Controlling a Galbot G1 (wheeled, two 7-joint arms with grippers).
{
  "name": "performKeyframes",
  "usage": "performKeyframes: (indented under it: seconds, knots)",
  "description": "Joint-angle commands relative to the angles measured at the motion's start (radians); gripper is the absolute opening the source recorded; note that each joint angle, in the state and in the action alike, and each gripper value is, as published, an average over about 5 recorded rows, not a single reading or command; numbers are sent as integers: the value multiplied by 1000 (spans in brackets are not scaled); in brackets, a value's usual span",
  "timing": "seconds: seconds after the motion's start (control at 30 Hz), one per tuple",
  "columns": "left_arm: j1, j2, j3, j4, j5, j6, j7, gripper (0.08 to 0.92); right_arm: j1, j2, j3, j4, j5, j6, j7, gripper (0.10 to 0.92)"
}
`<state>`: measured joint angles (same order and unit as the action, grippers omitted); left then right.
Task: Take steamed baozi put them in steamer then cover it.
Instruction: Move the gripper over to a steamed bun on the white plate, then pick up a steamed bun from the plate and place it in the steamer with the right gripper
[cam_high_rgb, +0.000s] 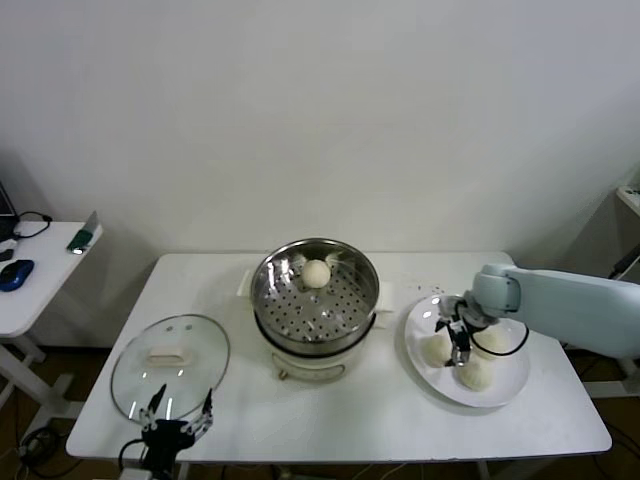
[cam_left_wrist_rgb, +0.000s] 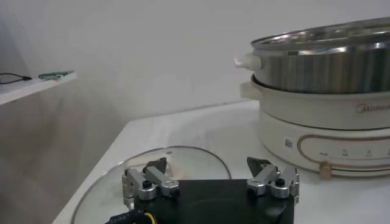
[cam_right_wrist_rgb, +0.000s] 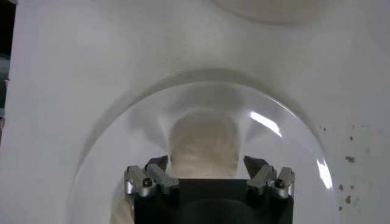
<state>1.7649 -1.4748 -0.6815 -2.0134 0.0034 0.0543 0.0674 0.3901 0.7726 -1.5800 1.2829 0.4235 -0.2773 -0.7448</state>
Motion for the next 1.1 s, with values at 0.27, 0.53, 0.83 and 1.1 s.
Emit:
performKeyframes:
  seconds: [0.27, 0.53, 0.83, 1.1]
  knots:
    - [-4, 1, -1, 3, 1, -3, 0, 823, 5, 15, 2, -22, 6, 23, -55, 702]
    - [-2, -1, -1, 1, 1, -4, -1, 823, 104, -5, -50, 6, 25, 48, -86, 537]
    - [-11, 1, 4, 3, 2, -4, 0, 823, 658, 29, -365, 131, 185, 132, -181, 531]
    - [-22, 7, 12, -1, 2, 1, 1, 823, 934, 158, -407, 173, 370, 143, -248, 534]
